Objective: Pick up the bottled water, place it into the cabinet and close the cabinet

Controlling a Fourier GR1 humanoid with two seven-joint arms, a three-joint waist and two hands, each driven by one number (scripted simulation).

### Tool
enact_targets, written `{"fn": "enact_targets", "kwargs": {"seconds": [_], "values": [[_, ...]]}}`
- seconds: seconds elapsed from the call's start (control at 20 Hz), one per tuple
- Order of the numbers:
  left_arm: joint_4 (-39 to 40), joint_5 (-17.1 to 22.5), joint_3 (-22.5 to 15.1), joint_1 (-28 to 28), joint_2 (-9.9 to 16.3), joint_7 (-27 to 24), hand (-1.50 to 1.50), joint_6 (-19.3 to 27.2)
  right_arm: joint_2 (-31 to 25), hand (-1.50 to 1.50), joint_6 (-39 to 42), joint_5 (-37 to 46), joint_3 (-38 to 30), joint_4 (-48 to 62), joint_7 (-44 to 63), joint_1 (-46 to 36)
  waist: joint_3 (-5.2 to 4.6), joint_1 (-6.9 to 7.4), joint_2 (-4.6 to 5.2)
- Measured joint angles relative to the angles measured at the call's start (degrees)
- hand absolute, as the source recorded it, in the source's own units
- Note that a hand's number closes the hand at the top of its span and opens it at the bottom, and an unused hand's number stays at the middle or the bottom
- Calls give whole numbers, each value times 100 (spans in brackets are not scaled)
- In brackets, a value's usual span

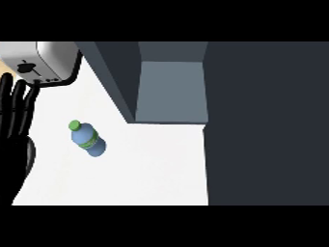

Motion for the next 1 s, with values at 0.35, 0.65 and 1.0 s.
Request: {"fn": "enact_targets", "kwargs": {"seconds": [0.35, 0.65, 1.0], "values": [[260, 993, -321, -178, 315, 470, -150, -959, -9, -150, 353, -253, 268, -264, -21, 462, 70, -136, -118], [532, 2296, -316, 301, 345, 1821, -150, -1109, 255, -150, 630, -1424, 530, -467, 737, 1132, 82, -129, -156], [194, 3411, 238, 602, 784, 2736, -150, -1307, 183, -150, 1036, -2187, 395, -905, 874, 2076, 80, -87, -178]]}}
